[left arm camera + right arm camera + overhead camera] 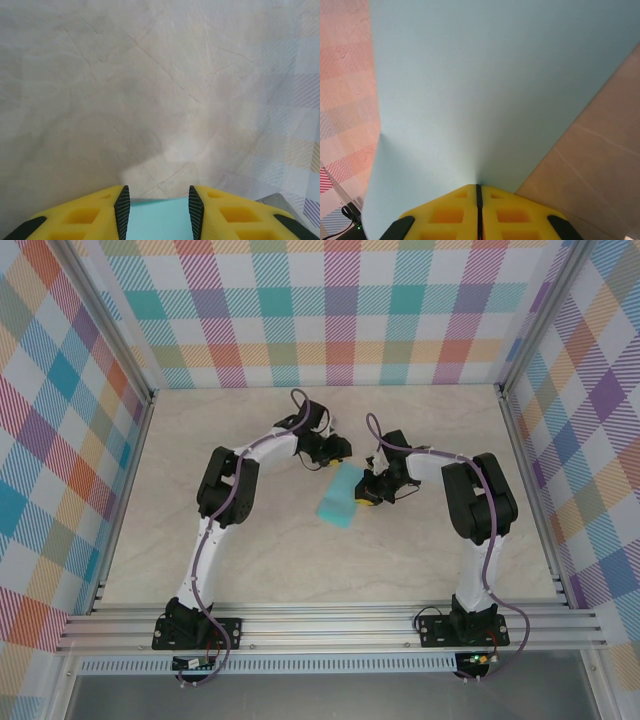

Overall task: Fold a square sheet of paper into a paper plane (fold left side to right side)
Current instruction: First fold the square sheet of paper in half at the center of the table, then hold the square sheet of paper at the center of the table.

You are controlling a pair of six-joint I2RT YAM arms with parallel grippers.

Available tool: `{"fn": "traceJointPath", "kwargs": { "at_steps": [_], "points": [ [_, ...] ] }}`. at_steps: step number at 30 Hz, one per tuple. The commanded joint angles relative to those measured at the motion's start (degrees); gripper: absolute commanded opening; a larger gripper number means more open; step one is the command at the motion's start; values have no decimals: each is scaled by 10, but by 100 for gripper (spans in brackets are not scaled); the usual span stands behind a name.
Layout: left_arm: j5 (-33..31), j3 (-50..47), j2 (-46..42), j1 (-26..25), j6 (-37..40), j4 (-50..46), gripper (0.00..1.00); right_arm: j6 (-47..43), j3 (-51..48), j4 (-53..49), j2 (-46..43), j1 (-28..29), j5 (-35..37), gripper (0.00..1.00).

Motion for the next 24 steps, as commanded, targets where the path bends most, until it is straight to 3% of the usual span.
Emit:
{"fn": "traceJointPath", "kwargs": {
  "at_steps": [1, 13, 16, 24],
  "points": [
    [-8, -6, -17, 22, 17, -18, 38, -9, -21, -37, 50, 9, 82, 7],
    [29, -293, -244, 9, 20, 76, 37, -3, -23, -28, 48, 9, 84, 7],
    [57, -325, -249, -6, 7, 103, 36, -2, -24, -25, 49, 9, 84, 7],
    [31, -325, -194, -38, -6, 111, 35, 0, -20, -27, 47, 10, 83, 7]
  ]
}}
